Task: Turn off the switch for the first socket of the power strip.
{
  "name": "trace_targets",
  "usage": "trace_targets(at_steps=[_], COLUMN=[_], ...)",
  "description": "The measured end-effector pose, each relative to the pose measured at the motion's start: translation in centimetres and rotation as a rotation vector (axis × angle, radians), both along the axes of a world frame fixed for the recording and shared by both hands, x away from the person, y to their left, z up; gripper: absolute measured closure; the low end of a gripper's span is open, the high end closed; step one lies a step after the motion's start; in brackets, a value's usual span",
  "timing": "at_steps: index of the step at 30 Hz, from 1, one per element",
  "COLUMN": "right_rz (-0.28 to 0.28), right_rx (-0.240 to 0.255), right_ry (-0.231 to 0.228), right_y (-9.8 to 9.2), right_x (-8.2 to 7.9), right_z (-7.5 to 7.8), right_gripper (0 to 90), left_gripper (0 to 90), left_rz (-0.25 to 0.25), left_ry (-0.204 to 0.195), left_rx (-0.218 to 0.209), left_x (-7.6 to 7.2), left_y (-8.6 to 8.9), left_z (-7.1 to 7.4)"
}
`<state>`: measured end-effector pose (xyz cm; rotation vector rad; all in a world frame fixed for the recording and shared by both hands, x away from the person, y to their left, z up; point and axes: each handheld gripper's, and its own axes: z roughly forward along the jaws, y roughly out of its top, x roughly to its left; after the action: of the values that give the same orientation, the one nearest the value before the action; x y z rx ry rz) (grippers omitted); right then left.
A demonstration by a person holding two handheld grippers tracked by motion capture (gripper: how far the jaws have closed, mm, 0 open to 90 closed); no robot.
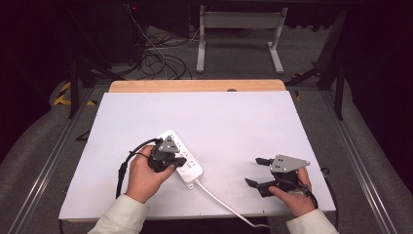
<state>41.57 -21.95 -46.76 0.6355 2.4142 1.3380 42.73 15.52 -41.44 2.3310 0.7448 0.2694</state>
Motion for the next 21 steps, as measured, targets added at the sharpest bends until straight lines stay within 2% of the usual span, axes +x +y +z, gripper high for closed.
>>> trace_targets(at_steps=[4,8,11,14,15,16,17,18,20,21], right_rz=[-0.002,-0.002,-0.002,-0.002,-0.002,-0.001,-0.001,-0.001,-0.002,-0.002], right_rx=[-0.001,-0.003,-0.001,-0.001,-0.001,-0.001,-0.001,-0.001,-0.002,-0.001], right_ry=[0.001,0.001,-0.001,-0.001,-0.001,-0.002,-0.002,0.000,0.000,-0.001], right_y=[0.0,0.0,0.0,-0.1,-0.1,-0.1,-0.1,-0.1,-0.1,-0.1], right_x=[0.0,0.0,0.0,0.0,0.0,0.0,0.0,0.0,0.0,0.0], right_z=[0.0,0.0,0.0,0.0,0.0,0.0,0.0,0.0,0.0,0.0], right_gripper=[20.5,20.4,20.5,20.5,20.5,20.5,20.5,20.5,20.4,20.4], left_gripper=[90.0,90.0,90.0,90.0,90.0,88.5,70.1,62.3,58.3,54.9], left_rz=[-0.004,-0.015,-0.016,-0.010,-0.014,-0.003,-0.003,0.017,0.017,0.020], left_ry=[-0.029,-0.028,-0.028,-0.017,-0.010,-0.011,-0.011,-0.023,-0.027,-0.043], left_rx=[0.023,-0.007,-0.006,-0.026,-0.037,-0.067,-0.067,-0.075,-0.078,-0.090], left_x=[-0.3,-0.6,-0.6,-0.7,-0.7,-0.8,-0.8,-0.9,-1.0,-1.2], left_y=[0.1,0.3,0.3,0.3,0.3,0.5,0.5,0.5,0.6,0.6], left_z=[1.1,1.5,1.5,1.7,1.8,2.0,2.0,2.1,2.2,2.3])
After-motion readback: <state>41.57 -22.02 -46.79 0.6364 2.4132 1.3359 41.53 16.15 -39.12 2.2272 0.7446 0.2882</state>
